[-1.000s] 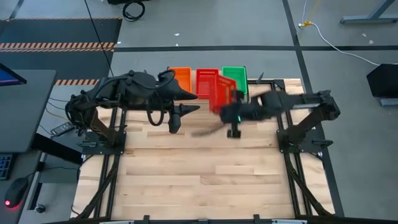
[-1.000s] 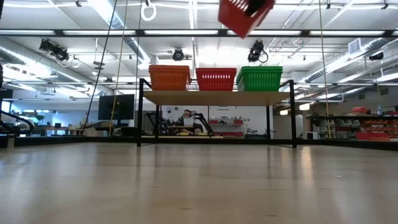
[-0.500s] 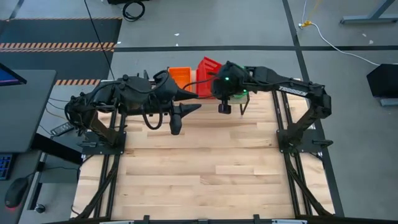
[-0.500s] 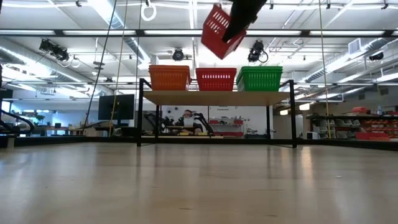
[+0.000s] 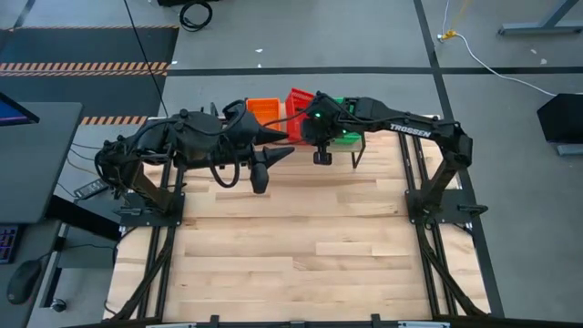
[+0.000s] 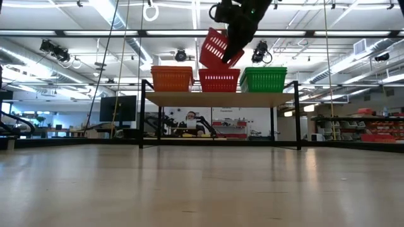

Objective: Stack baskets on shelf by color
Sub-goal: Stack the red bin on top of the other red bin on the shelf

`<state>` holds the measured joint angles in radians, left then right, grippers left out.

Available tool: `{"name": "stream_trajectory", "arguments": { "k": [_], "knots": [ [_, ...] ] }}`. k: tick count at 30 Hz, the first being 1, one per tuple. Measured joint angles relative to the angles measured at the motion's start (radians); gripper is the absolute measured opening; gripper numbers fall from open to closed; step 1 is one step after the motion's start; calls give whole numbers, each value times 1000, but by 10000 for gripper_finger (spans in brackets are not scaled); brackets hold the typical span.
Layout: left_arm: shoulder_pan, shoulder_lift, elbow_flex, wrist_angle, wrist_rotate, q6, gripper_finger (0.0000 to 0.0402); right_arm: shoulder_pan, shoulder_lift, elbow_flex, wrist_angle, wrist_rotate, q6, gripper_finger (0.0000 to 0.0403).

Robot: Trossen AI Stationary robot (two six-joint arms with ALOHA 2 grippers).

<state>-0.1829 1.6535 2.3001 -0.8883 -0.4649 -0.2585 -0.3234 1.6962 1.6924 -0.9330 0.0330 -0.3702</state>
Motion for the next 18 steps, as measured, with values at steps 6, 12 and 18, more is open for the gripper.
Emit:
{"name": "stream_trajectory", "arguments": {
  "k": [6, 12, 18],
  "knots": [
    [1, 0, 0, 0, -14, 0, 172, -22, 0, 0, -6, 2, 1, 10],
    [6, 0, 0, -1, -14, 2, 172, -26, 0, 0, -5, 3, 4, 17],
    [6, 0, 0, -2, -14, 5, 172, -26, 0, 0, -7, 4, 11, 34]
  ]
}}
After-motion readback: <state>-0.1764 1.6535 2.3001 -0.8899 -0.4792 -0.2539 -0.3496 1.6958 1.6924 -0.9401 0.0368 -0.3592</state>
